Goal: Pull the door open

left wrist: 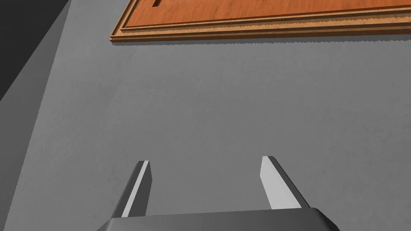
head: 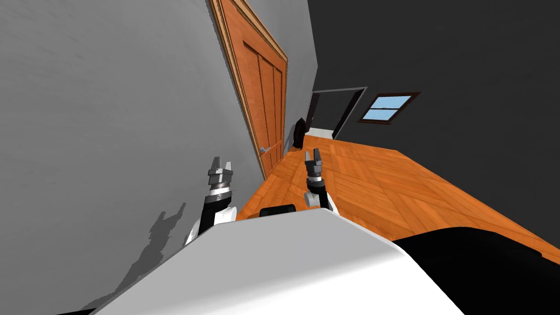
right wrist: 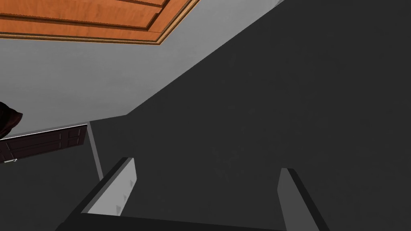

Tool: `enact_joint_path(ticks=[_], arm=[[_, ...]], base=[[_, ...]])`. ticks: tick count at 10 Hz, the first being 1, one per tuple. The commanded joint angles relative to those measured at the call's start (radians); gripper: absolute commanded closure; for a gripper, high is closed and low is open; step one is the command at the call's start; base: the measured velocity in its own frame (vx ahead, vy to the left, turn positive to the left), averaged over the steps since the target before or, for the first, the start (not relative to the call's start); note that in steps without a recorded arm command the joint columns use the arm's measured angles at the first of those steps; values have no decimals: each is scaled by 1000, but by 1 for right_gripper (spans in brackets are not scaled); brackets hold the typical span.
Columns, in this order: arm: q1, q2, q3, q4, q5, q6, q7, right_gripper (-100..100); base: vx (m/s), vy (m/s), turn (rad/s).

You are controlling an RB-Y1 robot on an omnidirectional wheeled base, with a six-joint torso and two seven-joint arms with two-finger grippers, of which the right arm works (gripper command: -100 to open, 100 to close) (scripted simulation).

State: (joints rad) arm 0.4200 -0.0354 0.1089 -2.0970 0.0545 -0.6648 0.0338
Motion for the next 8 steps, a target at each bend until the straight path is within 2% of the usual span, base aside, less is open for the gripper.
enact_joint_path(ticks=[1, 6, 7, 8], arm=[[-25, -7, 11, 50, -8, -6, -8, -100], [-101, -23, 61, 209, -32, -32, -26, -100], [-101, -23, 61, 220, -32, -32, -26, -100], [-118, -26, 72, 258, -38, -38, -31, -100]], base=[[91, -31, 87], [92, -44, 85], [60, -30, 32], [59, -29, 64]])
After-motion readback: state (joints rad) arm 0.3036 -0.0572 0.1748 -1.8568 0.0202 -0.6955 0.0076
